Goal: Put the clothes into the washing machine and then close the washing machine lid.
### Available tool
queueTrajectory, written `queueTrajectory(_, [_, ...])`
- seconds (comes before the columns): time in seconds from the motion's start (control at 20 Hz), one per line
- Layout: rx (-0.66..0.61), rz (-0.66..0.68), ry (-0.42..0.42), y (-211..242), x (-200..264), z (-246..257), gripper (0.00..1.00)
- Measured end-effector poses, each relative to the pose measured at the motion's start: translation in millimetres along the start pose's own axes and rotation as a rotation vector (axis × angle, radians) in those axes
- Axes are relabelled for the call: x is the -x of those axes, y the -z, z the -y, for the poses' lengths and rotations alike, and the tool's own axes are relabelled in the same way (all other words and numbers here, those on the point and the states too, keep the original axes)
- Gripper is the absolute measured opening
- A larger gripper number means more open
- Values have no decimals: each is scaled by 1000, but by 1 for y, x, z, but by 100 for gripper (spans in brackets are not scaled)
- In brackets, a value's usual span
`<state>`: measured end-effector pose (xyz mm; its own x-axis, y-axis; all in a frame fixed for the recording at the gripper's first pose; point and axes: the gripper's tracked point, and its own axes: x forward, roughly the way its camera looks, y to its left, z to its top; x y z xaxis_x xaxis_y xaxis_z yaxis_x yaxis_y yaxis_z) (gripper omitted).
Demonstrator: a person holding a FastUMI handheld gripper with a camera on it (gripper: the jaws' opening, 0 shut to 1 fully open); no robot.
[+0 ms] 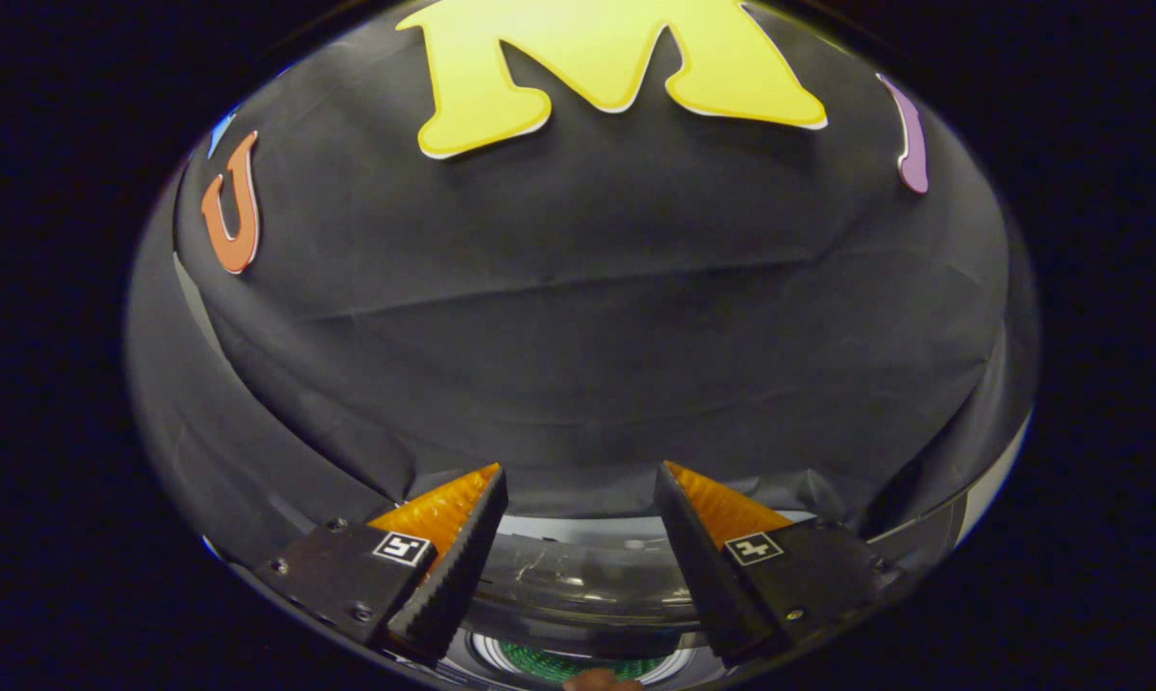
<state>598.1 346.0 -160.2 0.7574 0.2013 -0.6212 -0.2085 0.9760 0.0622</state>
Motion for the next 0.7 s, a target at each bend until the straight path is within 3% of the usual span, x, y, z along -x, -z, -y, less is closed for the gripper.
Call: queueTrajectory(0.7, [7, -44, -13, 25, 15, -8, 98])
